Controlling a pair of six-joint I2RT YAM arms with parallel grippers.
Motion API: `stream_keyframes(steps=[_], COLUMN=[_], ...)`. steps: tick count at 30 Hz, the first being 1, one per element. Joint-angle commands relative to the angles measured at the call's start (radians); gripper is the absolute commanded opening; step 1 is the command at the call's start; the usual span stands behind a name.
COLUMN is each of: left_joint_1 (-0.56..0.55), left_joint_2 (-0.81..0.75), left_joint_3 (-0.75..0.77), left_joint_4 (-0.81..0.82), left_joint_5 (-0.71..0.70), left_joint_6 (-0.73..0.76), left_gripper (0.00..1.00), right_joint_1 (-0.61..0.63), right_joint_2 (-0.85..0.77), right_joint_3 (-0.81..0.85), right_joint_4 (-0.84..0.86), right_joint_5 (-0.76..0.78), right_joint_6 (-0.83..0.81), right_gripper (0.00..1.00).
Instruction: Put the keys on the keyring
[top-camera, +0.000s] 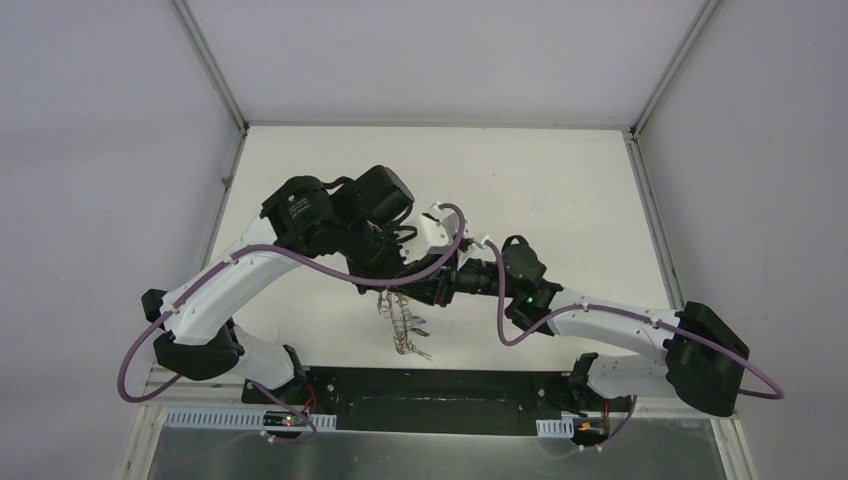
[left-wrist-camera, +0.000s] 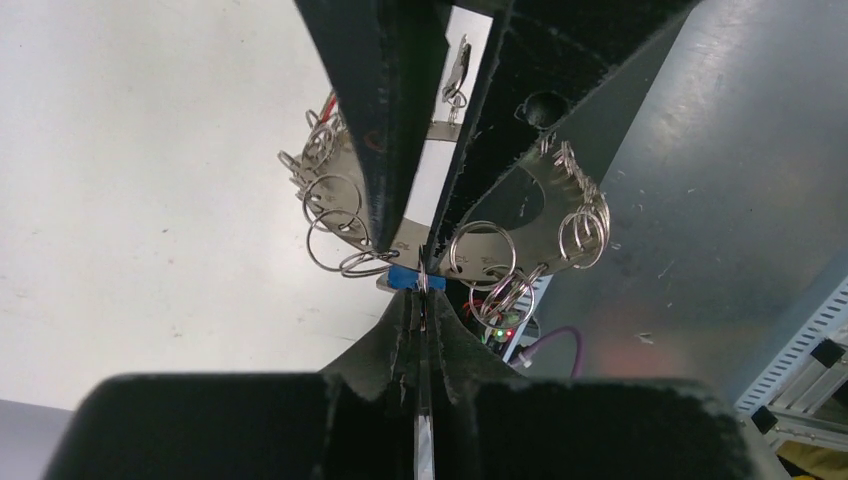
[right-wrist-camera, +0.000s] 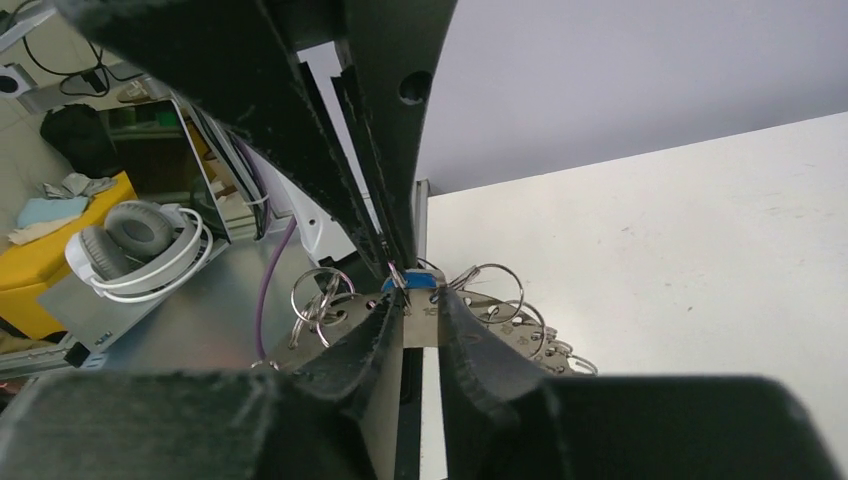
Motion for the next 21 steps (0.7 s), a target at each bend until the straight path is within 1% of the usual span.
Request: stream_keyframes(steps=[1, 7, 12, 13, 16, 18, 19, 21], left_joint_1=[-0.011, -0.011, -0.011, -0.011, -0.011, -0.011, -0.011, -0.011], left_joint_2=[-0.013, -0.027, -0.037, -0.04, -0.048, -0.051, -0.052, -0.055], left_joint_3=[0.005, -0.024, -0.044, -0.049, -0.061, -0.066, -0.069, -0.07], left_joint_4=[-0.035, -0.02, 0.004, 0.011, 0.024, 0.029, 0.03, 0.032], left_joint_5=[-0.01, -0.01, -0.002, 0.002, 0.009, 0.011, 0.011, 0.011], left_joint_6=[-0.011, -0.003, 0.002, 0.003, 0.002, 0.002, 0.002, 0.002], left_gripper=[0.0, 0.0, 0.0, 0.0, 0.0, 0.0, 0.0, 0.0], right_joint_1=[0.015, 0.015, 0.015, 0.015, 0.014, 0.016, 0.016, 0.016], right_joint_2=[0.004, -0.035, -0.038, -0.036, -0.028, -0.027, -0.027, -0.024], right_joint_3=[0.005, -0.018, -0.007, -0.003, 0.005, 0.009, 0.011, 0.014], right_joint_4=[0.095, 0.075, 0.06, 0.06, 0.062, 0.07, 0.071, 0.071], right_joint_5=[-0.023, -0.004, -0.047, -0.056, -0.082, -0.091, -0.095, -0.102], right_joint_6=[0.02, -0.006, -0.025, -0.025, -0.021, -0.02, -0.019, -0.021], right_gripper=[0.16, 0.13, 0.1, 0.11, 0.17, 0.19, 0.17, 0.12])
